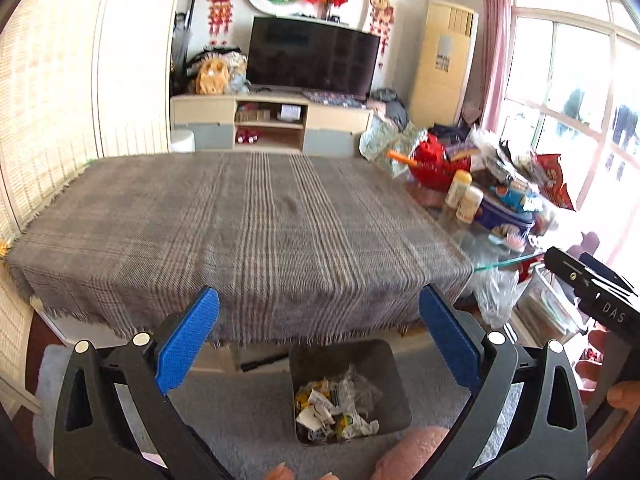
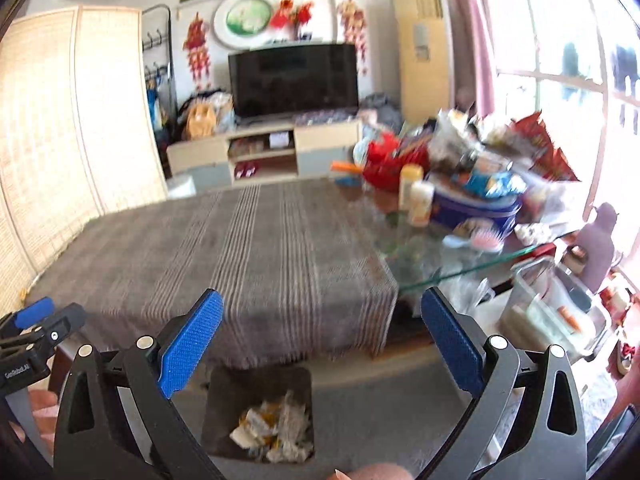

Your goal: Collect trash

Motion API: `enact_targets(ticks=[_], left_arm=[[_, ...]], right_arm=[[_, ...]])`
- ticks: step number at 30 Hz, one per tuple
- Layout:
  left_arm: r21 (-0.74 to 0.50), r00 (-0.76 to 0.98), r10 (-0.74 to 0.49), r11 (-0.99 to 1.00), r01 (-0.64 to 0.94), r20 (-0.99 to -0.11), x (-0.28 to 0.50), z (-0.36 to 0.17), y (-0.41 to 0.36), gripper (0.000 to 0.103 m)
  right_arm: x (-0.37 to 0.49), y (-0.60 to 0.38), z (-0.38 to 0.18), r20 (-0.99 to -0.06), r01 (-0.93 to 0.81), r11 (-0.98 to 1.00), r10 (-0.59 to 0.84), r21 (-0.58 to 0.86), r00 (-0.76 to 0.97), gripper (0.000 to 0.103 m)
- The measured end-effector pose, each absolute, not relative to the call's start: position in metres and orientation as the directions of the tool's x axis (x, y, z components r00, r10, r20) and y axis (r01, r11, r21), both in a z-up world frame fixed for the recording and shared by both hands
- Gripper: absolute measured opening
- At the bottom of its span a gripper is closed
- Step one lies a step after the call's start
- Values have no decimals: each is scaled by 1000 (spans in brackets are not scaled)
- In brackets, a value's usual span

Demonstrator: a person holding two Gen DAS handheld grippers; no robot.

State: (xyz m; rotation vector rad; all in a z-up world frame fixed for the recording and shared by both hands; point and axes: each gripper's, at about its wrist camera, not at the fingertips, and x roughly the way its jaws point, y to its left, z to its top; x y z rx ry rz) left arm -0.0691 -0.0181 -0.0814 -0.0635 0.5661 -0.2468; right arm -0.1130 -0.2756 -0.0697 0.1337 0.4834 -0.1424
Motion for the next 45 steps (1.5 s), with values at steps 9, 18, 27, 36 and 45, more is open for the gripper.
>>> enact_targets(ticks=[9,18,27,36,45], left_arm=[[-52,881,-203,978,200,-428,-105,-39,-15,95],[-27,899,-167,985,171,-406,-116,-27,-15,95],[-20,901,-146,988,151,-410,-118,-27,-14,95],[-33,898,-147,989,146,-416,-116,-29,-13,95],[-36,897,-151,988,149,-416,-115,-30,-14,95]], right_arm=[[-142,-277,-32,-404,189,977,-136,95,904,100],[-159,-258,-19,-360,150,988,-123,47,925,100],[-155,-254,-22,-376,147,987,-111,69,920,100],[-155,-252,-24,-384,139,987,-99,79,918,100],[-151,-251,-26,-394,145,987,-105,71,913,100]])
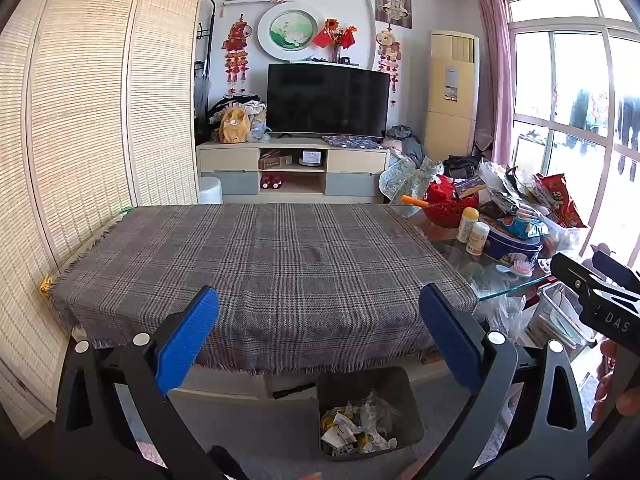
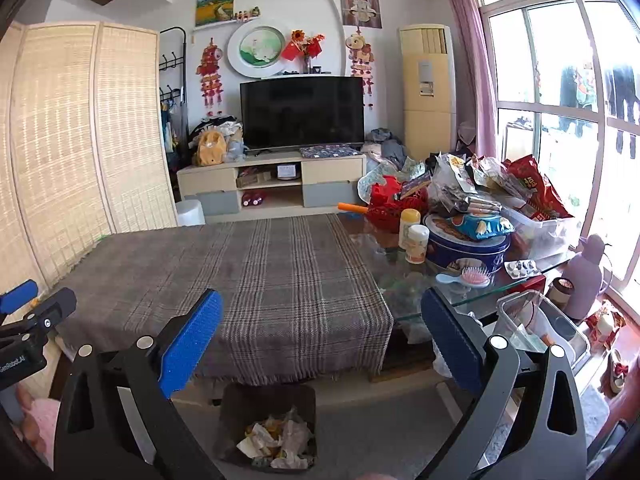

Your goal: Collect trash

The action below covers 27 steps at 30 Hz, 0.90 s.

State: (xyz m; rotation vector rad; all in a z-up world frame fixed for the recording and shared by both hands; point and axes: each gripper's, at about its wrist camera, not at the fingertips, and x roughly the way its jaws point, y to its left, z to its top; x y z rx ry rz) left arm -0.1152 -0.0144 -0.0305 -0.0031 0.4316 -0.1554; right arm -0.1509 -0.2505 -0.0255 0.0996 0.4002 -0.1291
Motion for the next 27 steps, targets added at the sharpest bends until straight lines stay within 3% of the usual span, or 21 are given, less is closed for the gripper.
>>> enact_targets(ticks=[27], left_arm=[[-47,903,-152,988,146,-401,-114,-26,-8,95]], right_arm=[[-142,-245,-24,-403,145,987,-104,72,909,100]])
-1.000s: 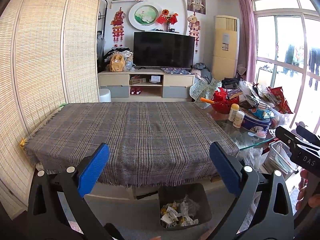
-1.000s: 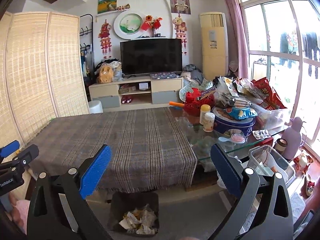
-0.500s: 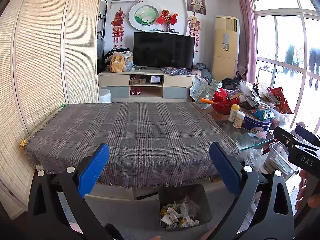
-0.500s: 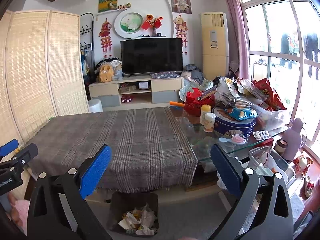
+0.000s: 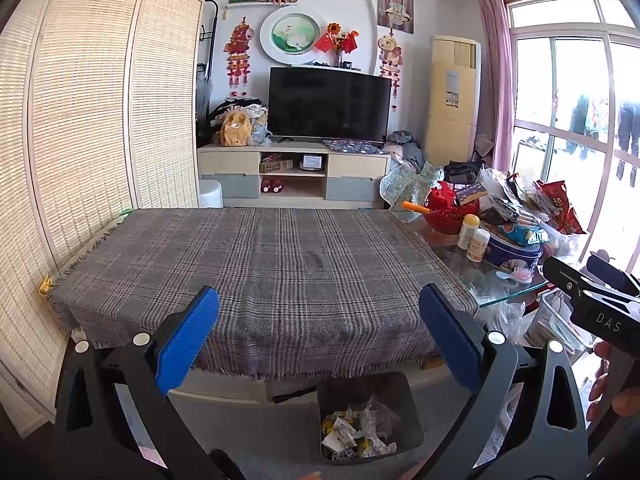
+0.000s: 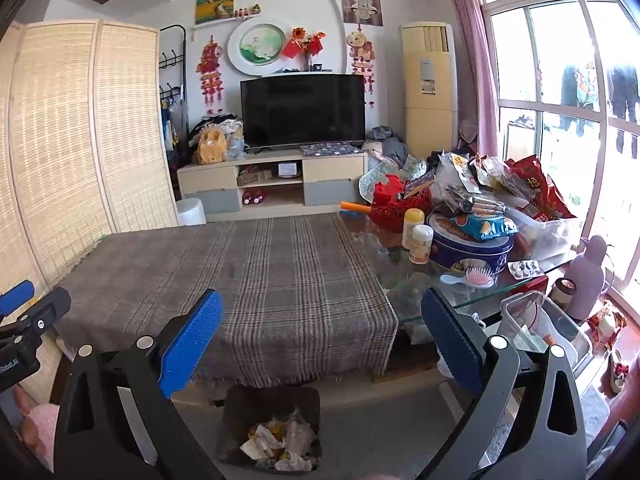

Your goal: Collect trash

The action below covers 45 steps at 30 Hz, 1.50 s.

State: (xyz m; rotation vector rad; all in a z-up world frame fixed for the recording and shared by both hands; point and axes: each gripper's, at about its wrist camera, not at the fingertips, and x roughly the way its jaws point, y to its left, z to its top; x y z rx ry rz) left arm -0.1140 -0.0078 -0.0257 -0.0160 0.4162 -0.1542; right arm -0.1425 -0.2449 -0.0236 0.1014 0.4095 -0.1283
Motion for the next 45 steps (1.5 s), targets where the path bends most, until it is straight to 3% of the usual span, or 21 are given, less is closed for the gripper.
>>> enact_targets(ticks=[45], left_arm=[[-39,903,-157,987,155,-399,-111,-25,-3,95]], right_arm=[[-143,-237,-18,-409,143,987,-100,76,907,100]])
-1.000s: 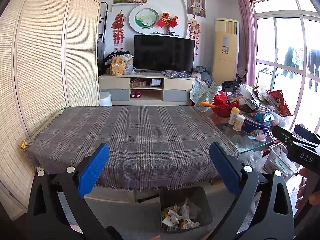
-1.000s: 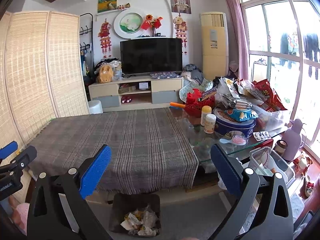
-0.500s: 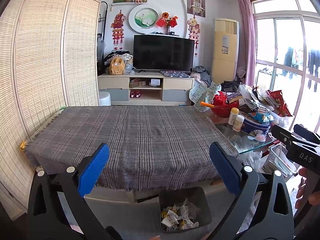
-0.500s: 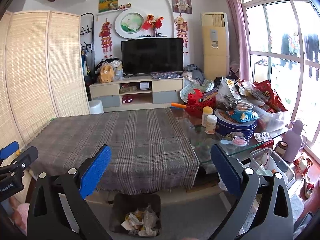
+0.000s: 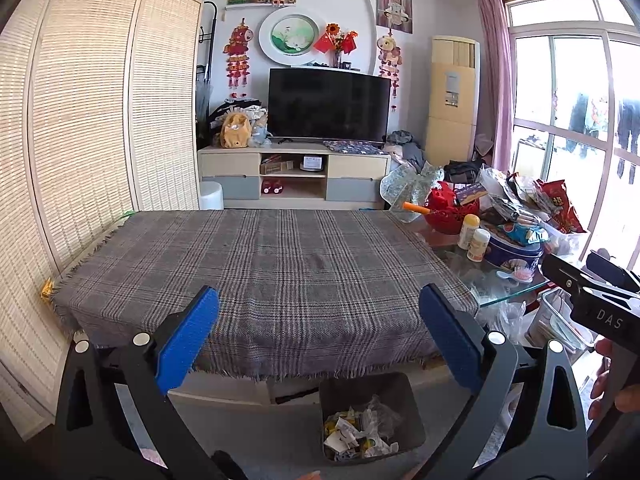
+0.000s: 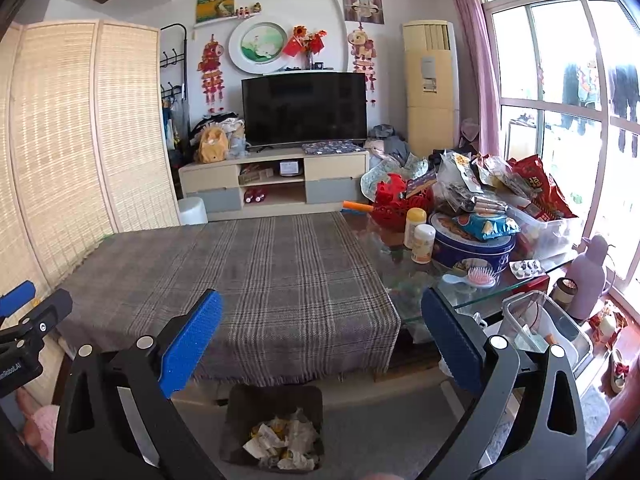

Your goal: Collect trash

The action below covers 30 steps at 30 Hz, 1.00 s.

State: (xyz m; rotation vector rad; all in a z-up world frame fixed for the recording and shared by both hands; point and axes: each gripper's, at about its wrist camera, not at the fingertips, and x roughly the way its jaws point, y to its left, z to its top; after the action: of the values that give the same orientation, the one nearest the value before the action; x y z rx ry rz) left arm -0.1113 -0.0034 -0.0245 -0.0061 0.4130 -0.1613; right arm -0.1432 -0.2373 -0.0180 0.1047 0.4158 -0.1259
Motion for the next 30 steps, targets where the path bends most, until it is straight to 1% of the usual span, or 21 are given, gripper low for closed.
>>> enact_targets(ticks=[11,19,30], left_arm=[[-42,902,-167,986,164,-397,-112,-21,-5,95],[-25,907,-149,988,151,-395,-112,-20,-4,95],[-36,907,-172,984,172,-385,-111,-18,-5,95]], right_arm=[[-143,-238,-17,-408,146,986,-102,78,907,100],[-143,-238,-17,-408,147,986,-104,76,907,100],[-142,-238,-19,-416,150,986,-106,75,903,100]])
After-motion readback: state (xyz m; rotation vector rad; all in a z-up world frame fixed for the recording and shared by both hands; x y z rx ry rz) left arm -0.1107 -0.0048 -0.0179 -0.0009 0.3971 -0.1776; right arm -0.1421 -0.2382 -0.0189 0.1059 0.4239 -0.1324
